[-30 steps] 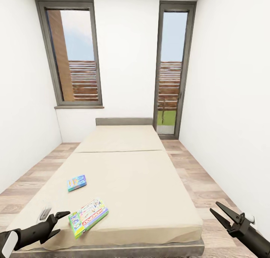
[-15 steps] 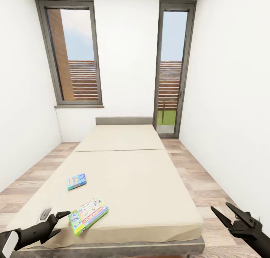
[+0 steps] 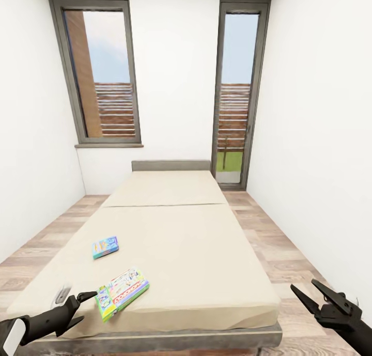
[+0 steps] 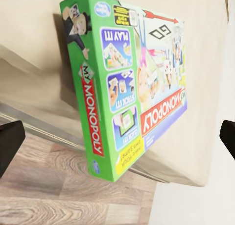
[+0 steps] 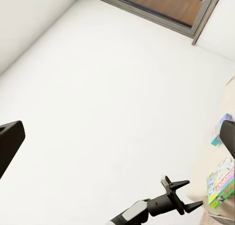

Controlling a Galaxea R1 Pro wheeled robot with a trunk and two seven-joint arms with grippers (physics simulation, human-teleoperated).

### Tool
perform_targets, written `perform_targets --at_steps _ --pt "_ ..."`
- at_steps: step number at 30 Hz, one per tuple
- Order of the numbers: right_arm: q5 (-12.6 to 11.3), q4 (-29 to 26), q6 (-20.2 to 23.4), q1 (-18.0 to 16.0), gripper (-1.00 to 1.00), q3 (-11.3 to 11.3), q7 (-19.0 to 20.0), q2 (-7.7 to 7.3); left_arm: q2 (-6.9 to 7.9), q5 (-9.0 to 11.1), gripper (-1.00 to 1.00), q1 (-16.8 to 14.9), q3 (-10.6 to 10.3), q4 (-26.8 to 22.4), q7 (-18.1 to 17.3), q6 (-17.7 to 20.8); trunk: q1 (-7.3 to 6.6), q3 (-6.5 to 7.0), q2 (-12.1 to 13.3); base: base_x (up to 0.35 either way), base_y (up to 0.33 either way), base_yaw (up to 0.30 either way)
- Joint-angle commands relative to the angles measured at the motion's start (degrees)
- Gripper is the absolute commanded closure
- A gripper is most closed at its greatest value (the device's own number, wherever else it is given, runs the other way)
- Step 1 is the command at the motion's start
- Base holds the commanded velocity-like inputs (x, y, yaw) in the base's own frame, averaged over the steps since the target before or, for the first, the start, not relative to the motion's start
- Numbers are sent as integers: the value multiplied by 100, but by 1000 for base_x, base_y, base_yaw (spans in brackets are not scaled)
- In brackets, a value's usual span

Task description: Put all the toys in the child's room - the three board games (two on the bed and one on the table), the two jigsaw puzzles on the table, and the tennis ball on the table - inside the toy box on the table in the child's room.

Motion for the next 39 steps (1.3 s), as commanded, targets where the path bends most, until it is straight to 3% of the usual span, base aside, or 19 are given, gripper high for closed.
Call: perform_targets --at_steps 1,9,23,39 --pt "-14 -3 27 1 -100 0 0 0 -2 -14 -100 -6 21 1 -23 25 22 -23 -44 0 0 0" --pt "6 5 -1 1 -100 0 1 7 -2 -21 -100 -6 9 9 -23 25 198 -167 -365 0 0 0" --pt "20 14 -11 1 -100 -1 9 12 -30 -35 -100 -6 -7 10 -32 -280 198 -167 -365 0 0 0" --pt "20 24 -11 1 -100 0 11 20 -37 -9 -100 -6 -6 10 -85 -335 198 -167 -365 0 -77 0"
